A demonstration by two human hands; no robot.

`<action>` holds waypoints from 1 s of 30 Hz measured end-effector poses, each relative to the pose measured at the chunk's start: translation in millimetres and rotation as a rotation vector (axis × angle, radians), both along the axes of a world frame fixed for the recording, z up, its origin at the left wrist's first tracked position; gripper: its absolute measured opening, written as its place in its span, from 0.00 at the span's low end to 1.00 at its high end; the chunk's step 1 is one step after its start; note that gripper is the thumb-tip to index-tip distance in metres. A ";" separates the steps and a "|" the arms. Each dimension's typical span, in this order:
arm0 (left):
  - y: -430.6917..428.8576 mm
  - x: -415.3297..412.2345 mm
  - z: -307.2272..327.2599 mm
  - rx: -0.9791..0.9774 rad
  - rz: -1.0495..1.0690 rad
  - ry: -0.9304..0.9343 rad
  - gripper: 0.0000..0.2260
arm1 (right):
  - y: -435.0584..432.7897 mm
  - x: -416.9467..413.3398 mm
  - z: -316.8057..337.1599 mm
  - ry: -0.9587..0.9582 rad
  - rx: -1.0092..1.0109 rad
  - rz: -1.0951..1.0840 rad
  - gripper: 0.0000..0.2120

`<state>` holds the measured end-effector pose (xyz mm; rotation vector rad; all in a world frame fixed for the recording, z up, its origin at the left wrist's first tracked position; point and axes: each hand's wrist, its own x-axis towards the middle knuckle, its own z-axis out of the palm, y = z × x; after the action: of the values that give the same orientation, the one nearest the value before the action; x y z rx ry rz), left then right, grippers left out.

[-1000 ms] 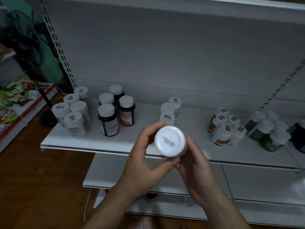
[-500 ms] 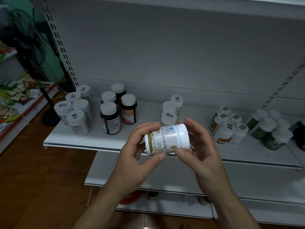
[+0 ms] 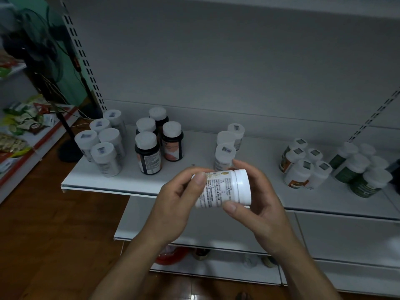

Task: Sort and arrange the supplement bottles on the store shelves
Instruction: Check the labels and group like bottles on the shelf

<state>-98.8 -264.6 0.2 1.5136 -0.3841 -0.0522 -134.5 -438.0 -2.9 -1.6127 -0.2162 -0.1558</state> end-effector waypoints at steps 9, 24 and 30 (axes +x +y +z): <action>3.5 5.2 -5.8 -0.028 -0.082 -0.053 0.23 | 0.7 3.5 -0.8 0.107 0.108 -0.090 0.27; -7.7 16.5 -1.9 -0.046 0.001 0.026 0.13 | -7.8 6.9 3.0 0.122 0.093 -0.148 0.22; -10.0 15.8 -5.7 -0.009 -0.111 -0.012 0.22 | -14.1 10.6 4.6 0.189 0.127 -0.220 0.16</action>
<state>-83.0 -274.6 -5.4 1.4831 -0.4771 -0.1280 -123.9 -452.1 1.7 -1.5111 0.1150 -0.1810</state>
